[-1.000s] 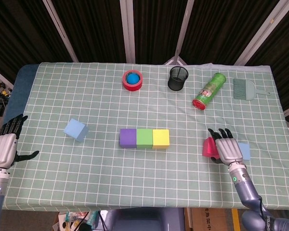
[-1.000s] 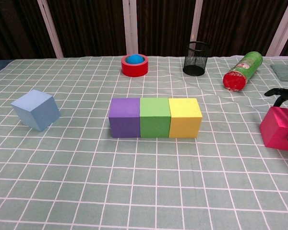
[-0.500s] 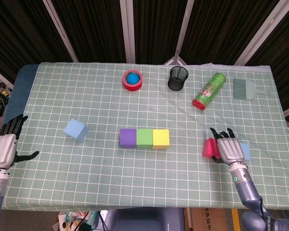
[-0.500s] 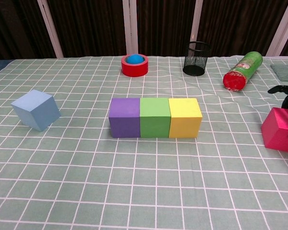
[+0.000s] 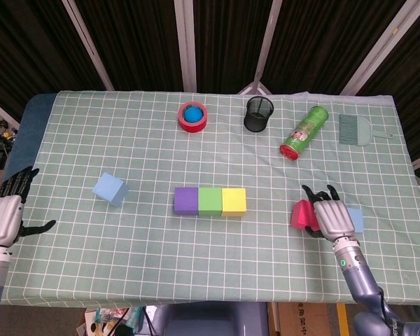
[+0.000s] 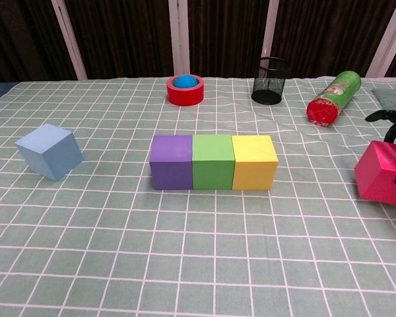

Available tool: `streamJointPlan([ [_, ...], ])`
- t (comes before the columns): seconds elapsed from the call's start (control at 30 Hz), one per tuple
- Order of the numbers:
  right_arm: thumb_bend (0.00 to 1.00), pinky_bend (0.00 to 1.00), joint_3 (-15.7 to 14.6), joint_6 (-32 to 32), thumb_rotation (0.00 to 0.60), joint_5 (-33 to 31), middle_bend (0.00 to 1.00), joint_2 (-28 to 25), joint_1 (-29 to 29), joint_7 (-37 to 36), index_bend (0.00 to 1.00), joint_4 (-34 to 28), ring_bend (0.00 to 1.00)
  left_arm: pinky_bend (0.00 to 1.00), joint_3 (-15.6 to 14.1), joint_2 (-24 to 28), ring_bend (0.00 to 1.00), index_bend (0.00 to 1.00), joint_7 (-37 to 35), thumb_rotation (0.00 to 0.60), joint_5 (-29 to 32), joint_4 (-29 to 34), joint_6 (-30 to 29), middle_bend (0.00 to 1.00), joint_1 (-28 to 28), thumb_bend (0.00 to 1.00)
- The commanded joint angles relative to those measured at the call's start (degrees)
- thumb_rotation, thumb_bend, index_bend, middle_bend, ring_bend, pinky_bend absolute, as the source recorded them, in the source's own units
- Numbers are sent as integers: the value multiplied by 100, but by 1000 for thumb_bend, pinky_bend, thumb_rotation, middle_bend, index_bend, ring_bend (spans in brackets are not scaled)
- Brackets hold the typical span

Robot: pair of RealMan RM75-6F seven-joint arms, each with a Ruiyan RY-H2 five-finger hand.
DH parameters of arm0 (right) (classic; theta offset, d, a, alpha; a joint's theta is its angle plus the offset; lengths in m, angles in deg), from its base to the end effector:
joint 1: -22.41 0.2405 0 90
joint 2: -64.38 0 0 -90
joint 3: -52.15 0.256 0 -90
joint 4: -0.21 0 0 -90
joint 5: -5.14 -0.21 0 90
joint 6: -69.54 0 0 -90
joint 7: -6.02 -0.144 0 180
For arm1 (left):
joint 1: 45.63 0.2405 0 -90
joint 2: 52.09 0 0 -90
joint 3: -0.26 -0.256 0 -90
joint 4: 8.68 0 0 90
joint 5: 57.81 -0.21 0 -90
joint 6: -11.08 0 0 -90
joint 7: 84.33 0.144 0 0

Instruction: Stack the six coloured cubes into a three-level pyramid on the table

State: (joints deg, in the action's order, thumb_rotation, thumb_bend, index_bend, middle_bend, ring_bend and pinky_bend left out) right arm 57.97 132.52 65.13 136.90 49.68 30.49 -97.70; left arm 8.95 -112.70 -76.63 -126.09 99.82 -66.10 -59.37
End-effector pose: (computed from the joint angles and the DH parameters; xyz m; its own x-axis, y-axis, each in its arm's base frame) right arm -0.2469 -0.2837 0.0686 0.4865 -0.2879 0.8249 -0.8716 -0.0943 0.4811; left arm -0.2604 0.2347 0.1580 0.2579 0.0506 0.9649 0.9616 0.0833 -0.2614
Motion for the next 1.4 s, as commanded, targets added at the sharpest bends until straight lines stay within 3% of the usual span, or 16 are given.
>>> streamJointPlan([
  [0.03, 318, 0, 54, 79, 600, 163, 376, -213, 24, 10, 0, -293, 211, 65, 1, 11, 0, 0, -28, 600, 5, -4, 12, 0, 4, 103],
  [0.27, 318, 0, 200, 45, 600, 445, 376, -630, 216, 157, 0, -949, 211, 65, -15, 77, 0, 0, -110, 600, 35, -5, 125, 0, -9, 103],
  [0.47, 318, 0, 384, -130, 600, 302, 376, -738, 562, 578, 0, -1318, 211, 65, -33, 135, 0, 0, -81, 600, 72, -4, 268, 0, -64, 103],
  [0.9, 318, 0, 781, -39, 600, -835, 376, -118, 1487, 1824, 0, -1662, 211, 65, 70, 315, 0, 0, -112, 600, 352, 72, 612, 0, -250, 103],
  [1.4, 318, 0, 884, 548, 600, -1836, 376, 476, 2178, 2706, 0, -1841, 211, 65, 220, 881, 0, 0, 175, 600, 546, 223, 1038, 0, -622, 103],
])
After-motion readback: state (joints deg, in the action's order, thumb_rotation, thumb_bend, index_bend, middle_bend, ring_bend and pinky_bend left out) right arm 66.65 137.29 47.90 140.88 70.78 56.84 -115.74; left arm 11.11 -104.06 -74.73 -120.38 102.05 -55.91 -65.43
